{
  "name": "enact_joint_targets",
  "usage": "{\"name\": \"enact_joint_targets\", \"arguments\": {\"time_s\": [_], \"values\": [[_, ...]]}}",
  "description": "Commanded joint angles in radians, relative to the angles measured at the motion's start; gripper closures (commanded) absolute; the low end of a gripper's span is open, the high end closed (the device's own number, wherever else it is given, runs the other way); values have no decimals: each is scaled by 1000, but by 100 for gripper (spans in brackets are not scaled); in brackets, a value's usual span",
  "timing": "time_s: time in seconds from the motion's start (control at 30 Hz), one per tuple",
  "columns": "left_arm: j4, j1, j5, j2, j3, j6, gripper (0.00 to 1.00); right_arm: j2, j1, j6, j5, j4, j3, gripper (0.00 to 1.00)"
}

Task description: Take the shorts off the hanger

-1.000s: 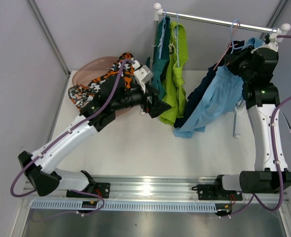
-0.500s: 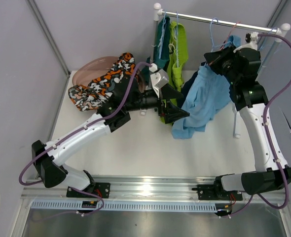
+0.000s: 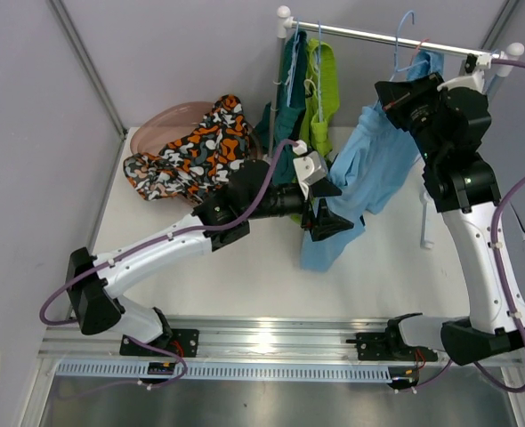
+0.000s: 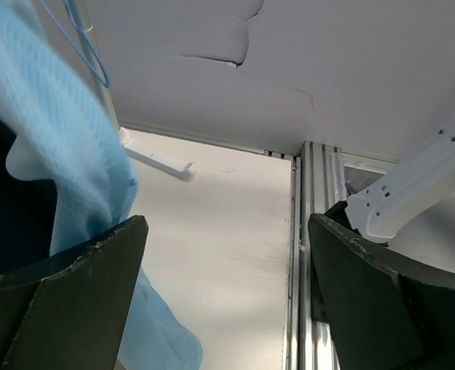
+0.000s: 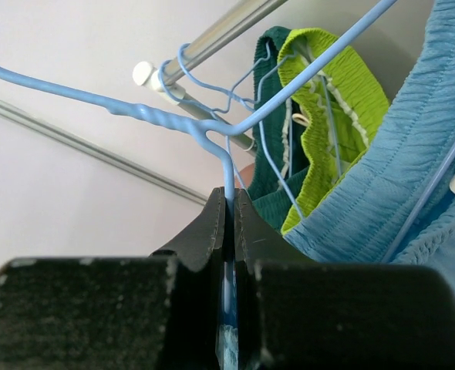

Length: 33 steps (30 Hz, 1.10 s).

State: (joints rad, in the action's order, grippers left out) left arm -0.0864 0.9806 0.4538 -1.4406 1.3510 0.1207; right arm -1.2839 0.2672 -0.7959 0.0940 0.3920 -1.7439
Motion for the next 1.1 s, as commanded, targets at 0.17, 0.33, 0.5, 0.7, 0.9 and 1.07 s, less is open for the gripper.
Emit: {"name": "enact_joint_targets", "arguments": {"time_s": [0.17, 0.33, 0.5, 0.7, 0.9, 1.07], "values": [[-79, 24, -184, -46, -12, -27, 83, 150, 15, -138, -17, -45, -31, 100], [-64, 52, -265, 2, -56, -39, 100, 163, 14, -134, -8, -30, -26, 100], [-75, 185, -409, 275, -347, -6, 100, 91, -49, -82, -19, 15, -124, 100], [-99, 389, -590, 571, -700, 134, 100, -6, -138, -75, -65, 42, -272, 100], [-30, 425, -753, 634, -730, 142, 39, -22, -149, -104, -111, 53, -301, 100], [-62, 422, -903, 554, -496, -94, 1, 52, -131, -124, -108, 31, -183, 100]]}}
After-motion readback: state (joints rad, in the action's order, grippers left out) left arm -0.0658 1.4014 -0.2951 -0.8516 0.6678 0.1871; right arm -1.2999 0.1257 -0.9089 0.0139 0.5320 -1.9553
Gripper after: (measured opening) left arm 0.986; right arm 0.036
